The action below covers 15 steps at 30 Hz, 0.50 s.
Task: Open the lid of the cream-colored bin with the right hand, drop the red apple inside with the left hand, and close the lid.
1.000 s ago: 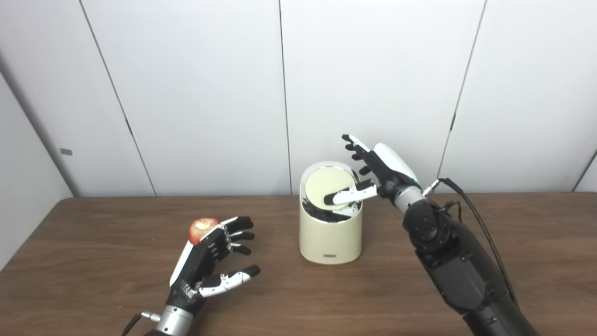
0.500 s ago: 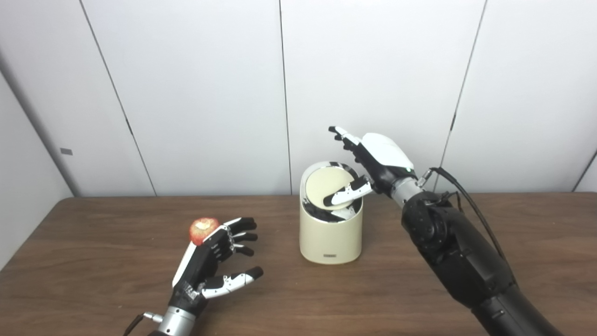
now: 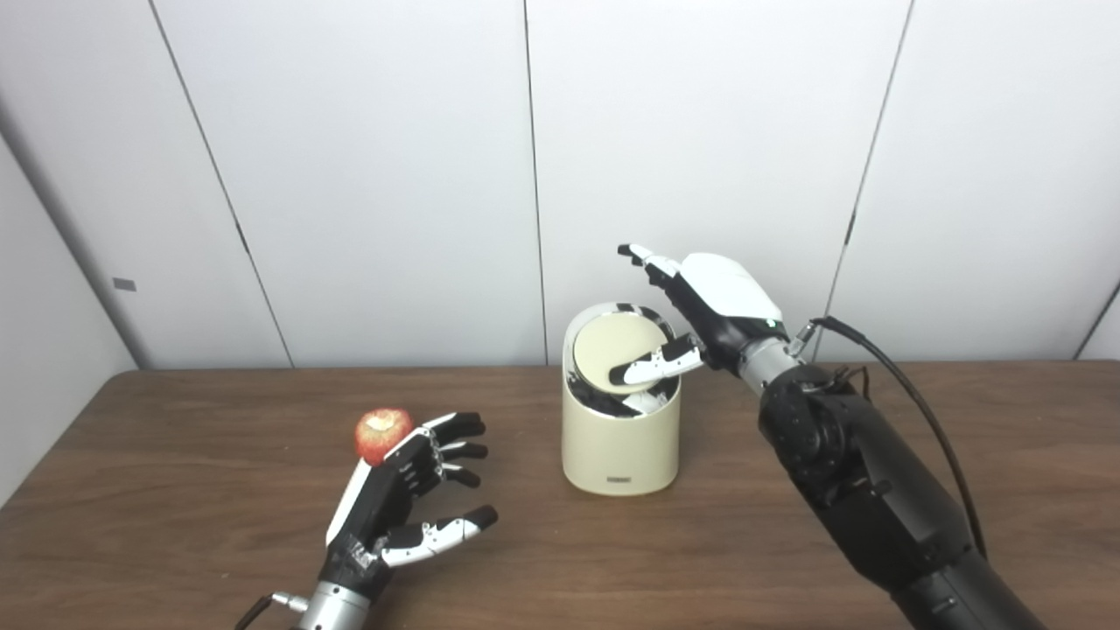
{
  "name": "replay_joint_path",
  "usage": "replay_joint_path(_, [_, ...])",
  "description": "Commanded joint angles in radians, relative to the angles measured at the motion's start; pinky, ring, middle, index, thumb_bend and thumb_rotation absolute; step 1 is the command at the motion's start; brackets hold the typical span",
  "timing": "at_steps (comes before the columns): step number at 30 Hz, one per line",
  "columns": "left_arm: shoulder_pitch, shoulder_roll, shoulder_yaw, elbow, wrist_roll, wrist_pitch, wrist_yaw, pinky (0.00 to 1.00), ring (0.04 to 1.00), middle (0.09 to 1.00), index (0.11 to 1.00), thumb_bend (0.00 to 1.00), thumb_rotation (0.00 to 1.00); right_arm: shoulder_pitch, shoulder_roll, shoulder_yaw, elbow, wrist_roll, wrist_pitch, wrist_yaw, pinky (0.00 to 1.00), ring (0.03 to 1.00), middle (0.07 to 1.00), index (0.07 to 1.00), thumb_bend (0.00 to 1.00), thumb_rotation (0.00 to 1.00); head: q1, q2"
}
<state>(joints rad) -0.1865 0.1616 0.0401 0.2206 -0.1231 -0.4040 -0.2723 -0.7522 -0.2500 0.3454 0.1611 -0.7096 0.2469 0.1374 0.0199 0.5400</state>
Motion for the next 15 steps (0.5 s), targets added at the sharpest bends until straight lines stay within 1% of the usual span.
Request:
replay_joint_path(1, [0.024,-0.013,-0.009,0.037,-0.012,-0.014,0.005,0.61,0.74,0.809,0.811,0.65,0.0,-0.027,-0.001,-0.05,-0.051,0.023,0.008,-0.023,0.64,0.83,0.895,0.912,0.81,0.33,-0.003,-0.003])
replay_joint_path(5, [0.02,-0.015,-0.01,0.048,-0.018,-0.025,0.0,0.61,0.741,0.808,0.81,0.66,0.0,0.003,0.01,-0.114,-0.096,0.08,0.004,-0.031,0.68,0.851,0.912,0.923,0.77,0.32,-0.001,-0.002])
replay_joint_path(8, [0.019,-0.015,-0.012,0.048,-0.01,-0.029,0.003,0.61,0.742,0.803,0.811,0.66,0.0,0.046,0.011,-0.169,-0.149,0.132,-0.003,-0.039,0.68,0.852,0.924,0.925,0.76,0.29,0.004,-0.002])
replay_joint_path(9, [0.02,-0.016,-0.011,0.047,-0.01,-0.028,0.004,0.61,0.743,0.803,0.811,0.66,0.0,0.066,0.01,-0.191,-0.162,0.161,-0.019,-0.045,0.69,0.856,0.929,0.928,0.76,0.29,0.004,-0.002])
replay_joint_path(10, [0.02,-0.016,-0.011,0.047,-0.013,-0.026,0.003,0.61,0.742,0.802,0.809,0.66,0.0,0.084,0.008,-0.208,-0.17,0.18,-0.034,-0.053,0.67,0.844,0.928,0.924,0.76,0.27,0.004,-0.002])
replay_joint_path(12, [0.02,-0.015,-0.01,0.045,-0.017,-0.024,0.001,0.61,0.742,0.803,0.808,0.66,0.01,0.109,0.004,-0.228,-0.178,0.204,-0.061,-0.066,0.64,0.82,0.912,0.912,0.78,0.27,0.001,0.002])
replay_joint_path(13, [0.02,-0.015,-0.011,0.043,-0.017,-0.023,0.001,0.62,0.744,0.806,0.809,0.66,0.0,0.128,-0.001,-0.239,-0.181,0.223,-0.079,-0.067,0.65,0.817,0.898,0.902,0.78,0.28,0.002,0.003])
replay_joint_path(15, [0.02,-0.015,-0.011,0.041,-0.015,-0.022,0.002,0.61,0.743,0.804,0.81,0.66,0.01,0.174,-0.009,-0.262,-0.194,0.257,-0.104,-0.069,0.69,0.829,0.884,0.903,0.78,0.27,0.002,0.003])
